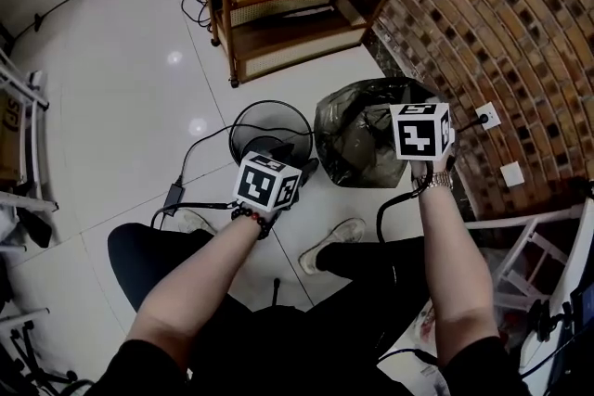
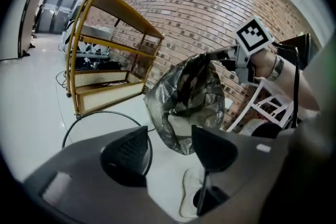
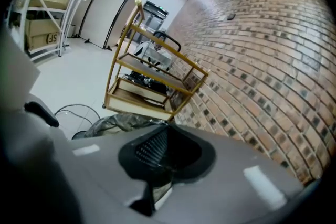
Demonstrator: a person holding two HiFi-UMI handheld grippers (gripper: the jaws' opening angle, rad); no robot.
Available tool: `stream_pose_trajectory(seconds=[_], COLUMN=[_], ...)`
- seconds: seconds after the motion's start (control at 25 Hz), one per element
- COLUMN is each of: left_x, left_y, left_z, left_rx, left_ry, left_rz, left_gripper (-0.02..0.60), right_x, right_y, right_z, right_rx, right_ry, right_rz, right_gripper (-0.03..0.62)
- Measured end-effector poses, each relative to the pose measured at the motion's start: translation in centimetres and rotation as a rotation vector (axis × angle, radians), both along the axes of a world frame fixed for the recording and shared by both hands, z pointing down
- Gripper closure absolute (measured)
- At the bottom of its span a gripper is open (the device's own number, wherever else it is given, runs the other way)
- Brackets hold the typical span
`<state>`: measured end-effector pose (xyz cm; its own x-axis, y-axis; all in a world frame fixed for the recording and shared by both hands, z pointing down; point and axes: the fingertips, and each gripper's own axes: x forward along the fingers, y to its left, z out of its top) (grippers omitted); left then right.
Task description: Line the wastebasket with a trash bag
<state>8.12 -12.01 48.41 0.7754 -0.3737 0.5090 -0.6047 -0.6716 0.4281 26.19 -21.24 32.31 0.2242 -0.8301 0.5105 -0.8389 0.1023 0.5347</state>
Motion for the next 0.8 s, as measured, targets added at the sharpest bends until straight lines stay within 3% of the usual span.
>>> stream_pose_trajectory(seconds=[0.44,0.6,0.8], left_x=[0.6,0.2,-2.6], left_y=[1.6,1.4,0.8], left_z=[1.2,0.0,-2.9], left_rx=[-0.091,-0.082,-0.028], left_ry=[0.029,0.080,0.115], left_rz=[-0.071,-0.096,-0.138], left_gripper=[0.339,0.347,0.560], right_x=[-5.8,-7.3,-8.9], right_y=[0.3,0.3,0.4], right_z=[-7.1,-8.1,-8.4], right_rx=[0.047,0.045,0.040], right_ry=[-0.038,-0.049,-0.079], right_rz=[-0.133,-0.165,-0.189], right_gripper=[0.583,0.583,0.583])
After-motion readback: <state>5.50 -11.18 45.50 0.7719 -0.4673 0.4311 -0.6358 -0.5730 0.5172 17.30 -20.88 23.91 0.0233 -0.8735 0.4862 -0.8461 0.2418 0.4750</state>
